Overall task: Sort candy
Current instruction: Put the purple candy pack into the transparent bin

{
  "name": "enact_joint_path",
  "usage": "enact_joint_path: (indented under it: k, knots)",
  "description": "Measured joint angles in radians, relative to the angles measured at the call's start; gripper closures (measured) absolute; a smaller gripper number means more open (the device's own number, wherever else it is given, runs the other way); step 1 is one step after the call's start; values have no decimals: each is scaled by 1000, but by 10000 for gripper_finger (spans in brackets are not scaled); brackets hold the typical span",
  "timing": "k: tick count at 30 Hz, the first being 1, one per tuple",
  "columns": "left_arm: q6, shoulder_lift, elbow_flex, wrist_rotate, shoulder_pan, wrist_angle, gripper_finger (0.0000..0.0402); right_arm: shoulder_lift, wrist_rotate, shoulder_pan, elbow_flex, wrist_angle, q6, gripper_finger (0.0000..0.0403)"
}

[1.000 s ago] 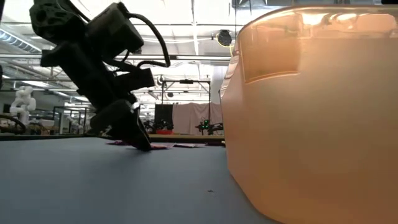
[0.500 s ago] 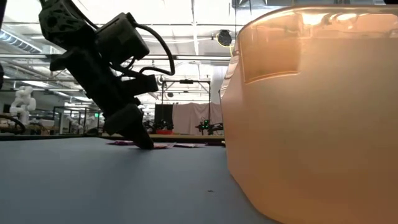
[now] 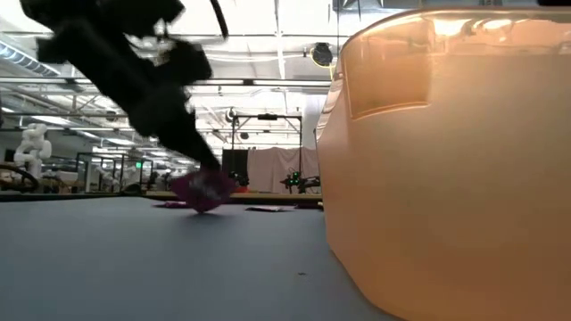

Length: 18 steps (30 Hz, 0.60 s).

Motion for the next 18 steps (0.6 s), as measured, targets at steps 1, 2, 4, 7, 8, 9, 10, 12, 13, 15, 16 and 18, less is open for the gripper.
enact_joint_path:
  k: [1, 2, 4, 7, 8, 9, 10, 12, 13, 15, 16, 18]
  knots:
    - [-11, -21, 0, -13, -16, 3, 399, 4, 0, -13, 0, 3, -7, 293]
    - [-27, -41, 1, -23, -31, 3, 399, 12, 1, -28, 0, 8, -15, 293]
    - [-75, -76, 1, -35, -54, 0, 399, 34, 0, -60, 0, 32, -47, 293]
    - [-122, -122, 1, -61, -86, 4, 400, 93, -2, -118, 0, 122, -127, 293]
    - [-127, -133, 1, -69, -98, 6, 400, 118, -8, -138, 0, 161, -158, 293]
    - [-127, -141, 2, -77, -108, 9, 400, 143, -12, -158, 0, 209, -191, 293]
    - [-126, -148, 2, -82, -119, 10, 400, 170, -15, -179, 0, 260, -220, 293]
    - [-120, -159, 2, -89, -138, 14, 400, 222, -23, -219, 0, 367, -276, 293]
    - [-119, -162, 2, -91, -147, 27, 400, 247, -38, -242, 0, 417, -298, 293]
    - [-99, -167, 2, -91, -166, 56, 400, 292, -74, -290, -1, 517, -322, 293]
    - [-85, -169, 2, -91, -175, 79, 400, 314, -98, -317, -1, 567, -326, 293]
    - [-40, -169, 2, -91, -191, 134, 400, 352, -149, -372, -1, 633, -327, 293]
